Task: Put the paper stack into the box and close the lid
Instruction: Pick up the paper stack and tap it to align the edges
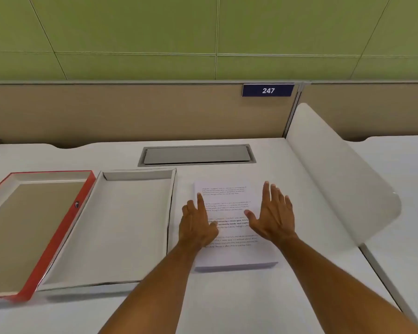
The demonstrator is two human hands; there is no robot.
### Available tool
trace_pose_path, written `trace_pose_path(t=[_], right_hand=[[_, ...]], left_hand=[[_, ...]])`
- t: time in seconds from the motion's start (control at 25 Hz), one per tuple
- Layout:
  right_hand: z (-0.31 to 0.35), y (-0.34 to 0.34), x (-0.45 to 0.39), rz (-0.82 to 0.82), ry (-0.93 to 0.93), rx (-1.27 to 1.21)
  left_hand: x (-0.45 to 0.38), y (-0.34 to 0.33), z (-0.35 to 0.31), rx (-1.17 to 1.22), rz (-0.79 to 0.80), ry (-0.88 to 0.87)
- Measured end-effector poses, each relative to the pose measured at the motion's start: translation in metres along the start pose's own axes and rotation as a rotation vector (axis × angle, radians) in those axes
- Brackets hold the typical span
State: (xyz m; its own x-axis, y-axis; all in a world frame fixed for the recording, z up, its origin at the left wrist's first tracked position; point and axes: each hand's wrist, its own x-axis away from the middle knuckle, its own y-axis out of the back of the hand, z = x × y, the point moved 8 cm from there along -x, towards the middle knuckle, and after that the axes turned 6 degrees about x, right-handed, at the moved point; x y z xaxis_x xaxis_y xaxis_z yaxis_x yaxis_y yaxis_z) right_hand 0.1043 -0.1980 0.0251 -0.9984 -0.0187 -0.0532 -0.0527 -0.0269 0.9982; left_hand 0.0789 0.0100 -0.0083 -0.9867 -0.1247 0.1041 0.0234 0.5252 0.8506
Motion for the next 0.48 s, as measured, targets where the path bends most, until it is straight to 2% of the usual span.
trace_pose_path(t=[0.24, 0.48], right_hand=[[-0.009, -0.033, -0.007, 0.182, -0.133, -0.198], [-0.019, -0.055, -0.025, 0.356, -0.350, -0.556]], left_hand=[[-0.012, -0.013, 0.023, 0.196, 0.064, 0.179], [-0.024, -0.003, 0.034, 0.392, -0.003, 0.378]])
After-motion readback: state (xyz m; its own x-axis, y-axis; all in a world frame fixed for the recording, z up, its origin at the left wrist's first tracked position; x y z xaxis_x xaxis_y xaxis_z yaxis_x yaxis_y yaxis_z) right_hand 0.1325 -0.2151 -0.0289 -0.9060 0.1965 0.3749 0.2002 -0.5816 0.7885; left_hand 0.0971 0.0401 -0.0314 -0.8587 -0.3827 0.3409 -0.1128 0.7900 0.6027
